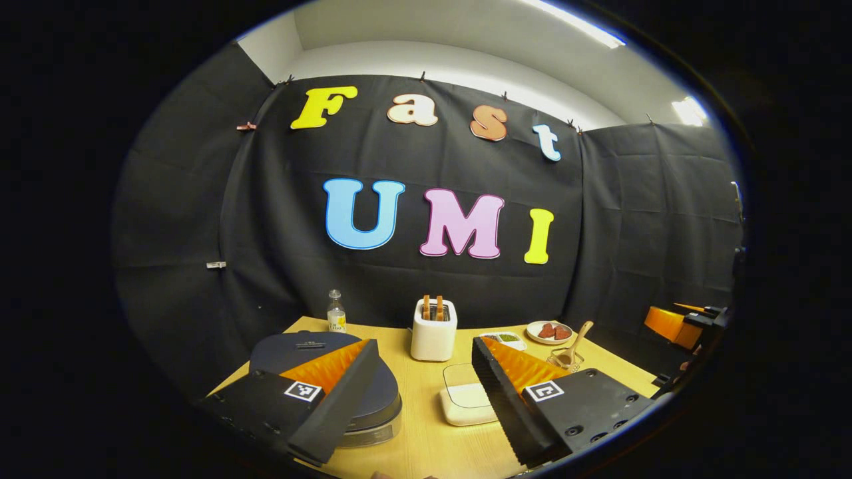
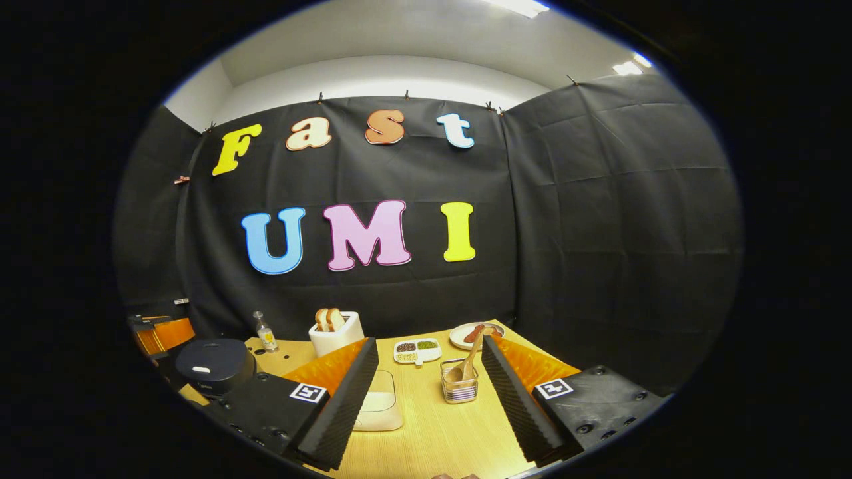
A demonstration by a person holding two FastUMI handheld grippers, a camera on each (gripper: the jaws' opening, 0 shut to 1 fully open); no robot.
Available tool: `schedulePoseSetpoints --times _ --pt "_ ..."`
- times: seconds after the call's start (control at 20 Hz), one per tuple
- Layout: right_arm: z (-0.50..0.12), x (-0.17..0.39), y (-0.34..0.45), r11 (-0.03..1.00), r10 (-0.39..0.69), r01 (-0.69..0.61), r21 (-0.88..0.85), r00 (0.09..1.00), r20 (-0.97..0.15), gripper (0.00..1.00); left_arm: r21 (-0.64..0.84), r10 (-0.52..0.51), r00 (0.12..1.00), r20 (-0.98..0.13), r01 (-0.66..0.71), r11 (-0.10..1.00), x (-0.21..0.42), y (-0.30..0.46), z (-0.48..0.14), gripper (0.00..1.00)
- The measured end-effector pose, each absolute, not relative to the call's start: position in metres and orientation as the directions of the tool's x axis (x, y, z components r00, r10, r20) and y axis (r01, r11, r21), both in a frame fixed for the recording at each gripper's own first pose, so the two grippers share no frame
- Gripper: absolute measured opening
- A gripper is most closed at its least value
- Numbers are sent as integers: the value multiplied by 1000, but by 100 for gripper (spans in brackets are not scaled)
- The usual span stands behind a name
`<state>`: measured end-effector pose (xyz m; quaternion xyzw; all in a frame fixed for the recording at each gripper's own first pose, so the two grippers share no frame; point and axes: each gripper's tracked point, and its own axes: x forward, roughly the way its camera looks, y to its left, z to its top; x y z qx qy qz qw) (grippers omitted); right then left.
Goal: Close the left gripper, press the button to open the rice cooker; take a wooden spoon from the chopstick holder with the right hand, scoop a spoonful of rice and pour it into the rice cooker, then put the wooden spoon back into the chopstick holder.
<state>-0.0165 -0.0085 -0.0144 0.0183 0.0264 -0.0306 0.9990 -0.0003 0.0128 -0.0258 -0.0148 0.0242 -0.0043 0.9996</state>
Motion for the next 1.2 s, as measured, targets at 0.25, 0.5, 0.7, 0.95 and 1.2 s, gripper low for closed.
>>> schedulePoseSetpoints --times 0.25,0.5,0.7,0.95,1.2 --pt "-19 -16 -2 999 -49 50 13 997 -67 98 -59 -32 997 -71 28 998 6 18 -23 95" --pt "-21 -17 2 999 -35 34 -11 997 -69 98 -62 -97 987 -131 89 994 15 24 -26 85" --pt "-25 -20 4 999 -27 26 -20 996 -81 98 -94 -114 971 -212 96 991 26 39 -45 59" --pt "-29 -24 6 999 -19 15 -40 995 -93 98 -159 -43 952 -304 -6 987 35 82 -69 24" --pt "-38 -28 4 999 -28 22 -48 992 -121 98 -187 -15 914 -405 -66 980 32 109 -100 5"
